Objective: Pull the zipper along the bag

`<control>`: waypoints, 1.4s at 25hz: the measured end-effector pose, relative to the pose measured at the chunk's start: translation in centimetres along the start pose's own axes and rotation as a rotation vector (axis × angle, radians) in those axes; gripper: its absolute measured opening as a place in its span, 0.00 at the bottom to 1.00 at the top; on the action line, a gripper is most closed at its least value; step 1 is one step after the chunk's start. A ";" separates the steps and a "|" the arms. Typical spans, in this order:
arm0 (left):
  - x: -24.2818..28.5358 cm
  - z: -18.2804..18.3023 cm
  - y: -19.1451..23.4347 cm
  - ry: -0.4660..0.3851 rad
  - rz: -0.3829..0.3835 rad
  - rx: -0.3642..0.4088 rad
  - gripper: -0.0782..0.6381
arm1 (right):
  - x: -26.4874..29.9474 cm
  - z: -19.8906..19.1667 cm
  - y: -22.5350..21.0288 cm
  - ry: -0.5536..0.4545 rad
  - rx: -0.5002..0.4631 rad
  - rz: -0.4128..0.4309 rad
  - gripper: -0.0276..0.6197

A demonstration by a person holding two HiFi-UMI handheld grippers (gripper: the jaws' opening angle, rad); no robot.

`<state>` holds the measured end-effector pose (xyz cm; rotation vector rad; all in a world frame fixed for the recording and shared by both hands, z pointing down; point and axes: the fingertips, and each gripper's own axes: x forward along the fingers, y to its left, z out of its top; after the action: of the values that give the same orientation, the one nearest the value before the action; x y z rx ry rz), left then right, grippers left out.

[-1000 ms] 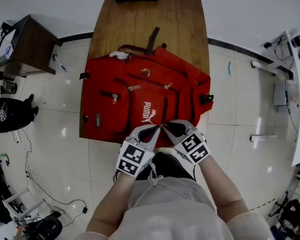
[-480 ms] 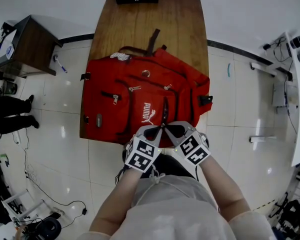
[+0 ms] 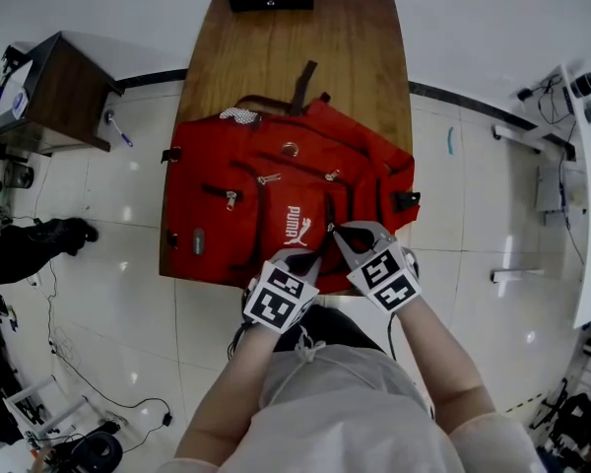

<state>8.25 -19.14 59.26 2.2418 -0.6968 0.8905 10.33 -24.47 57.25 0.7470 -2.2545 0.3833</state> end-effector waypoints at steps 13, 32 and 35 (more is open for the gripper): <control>-0.1 0.1 -0.2 0.018 -0.125 -0.084 0.12 | 2.4 1.5 -5.1 0.022 0.095 -0.062 0.06; -1.5 1.0 0.1 -0.084 -0.237 -0.186 0.12 | 3.5 -0.1 -6.8 -0.018 0.387 0.066 0.17; -2.3 2.0 0.2 -0.152 -0.205 -0.183 0.12 | 0.8 1.0 -6.5 -0.137 0.355 -0.010 0.17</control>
<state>7.47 -20.18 56.44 2.1837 -0.5782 0.5392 13.29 -30.45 57.46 0.9902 -2.3367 0.7622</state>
